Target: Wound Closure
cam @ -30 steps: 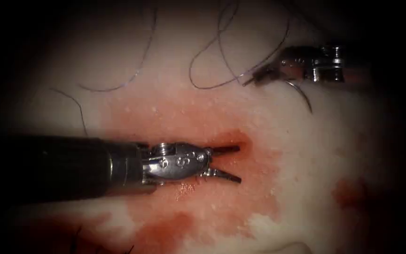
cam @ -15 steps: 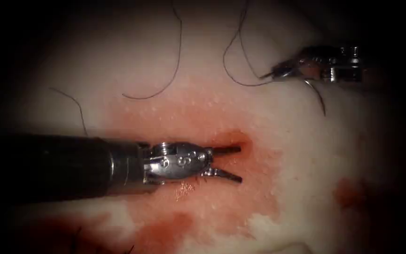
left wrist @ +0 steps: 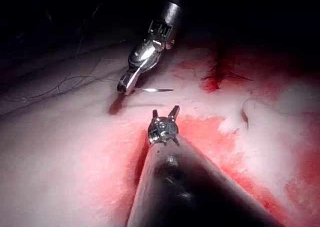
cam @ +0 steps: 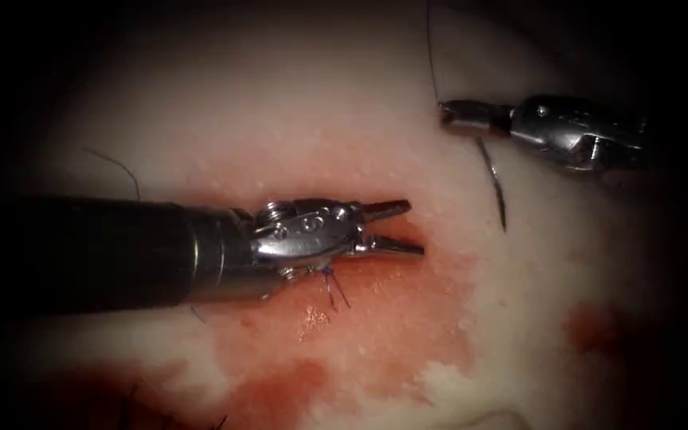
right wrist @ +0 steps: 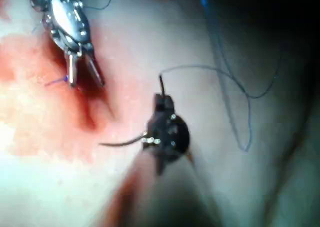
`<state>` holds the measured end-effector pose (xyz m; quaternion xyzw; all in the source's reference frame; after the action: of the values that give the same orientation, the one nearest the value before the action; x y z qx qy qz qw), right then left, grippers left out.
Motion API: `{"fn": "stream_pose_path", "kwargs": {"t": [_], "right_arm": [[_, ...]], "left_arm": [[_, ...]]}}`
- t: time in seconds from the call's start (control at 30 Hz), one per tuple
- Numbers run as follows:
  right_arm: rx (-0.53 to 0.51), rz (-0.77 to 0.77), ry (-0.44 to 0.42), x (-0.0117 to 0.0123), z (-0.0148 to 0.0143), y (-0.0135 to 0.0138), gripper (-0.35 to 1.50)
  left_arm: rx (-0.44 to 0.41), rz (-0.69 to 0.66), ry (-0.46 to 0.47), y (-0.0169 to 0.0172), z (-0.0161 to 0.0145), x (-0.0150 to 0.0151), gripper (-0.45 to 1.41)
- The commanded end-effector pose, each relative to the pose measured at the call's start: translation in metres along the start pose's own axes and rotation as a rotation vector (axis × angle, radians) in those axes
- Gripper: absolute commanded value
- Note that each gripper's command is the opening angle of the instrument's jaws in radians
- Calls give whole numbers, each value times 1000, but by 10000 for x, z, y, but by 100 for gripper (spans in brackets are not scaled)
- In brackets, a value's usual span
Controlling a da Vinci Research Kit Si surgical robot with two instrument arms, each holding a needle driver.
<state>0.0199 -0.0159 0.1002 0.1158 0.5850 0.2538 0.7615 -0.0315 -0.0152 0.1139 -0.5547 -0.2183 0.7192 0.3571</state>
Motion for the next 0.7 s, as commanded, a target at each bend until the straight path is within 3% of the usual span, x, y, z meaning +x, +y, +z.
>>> {"fn": "stream_pose_path", "kwargs": {"t": [0.03, 0.23, 0.33, 0.7], "right_arm": [[12, 9, 28, 1, 15, -8, -35], [57, 21, 121, 8, 32, -27, -35], [59, 23, 166, 12, 43, -39, -35], [58, 27, 214, 15, 51, -52, -35]], "left_arm": [[-5, -16, 16, -2, 7, -3, 56], [-60, -113, 100, -3, 7, 4, 64], [-71, -151, 124, -4, 6, 7, 77], [-89, -185, 140, -6, 5, 7, 87]]}}
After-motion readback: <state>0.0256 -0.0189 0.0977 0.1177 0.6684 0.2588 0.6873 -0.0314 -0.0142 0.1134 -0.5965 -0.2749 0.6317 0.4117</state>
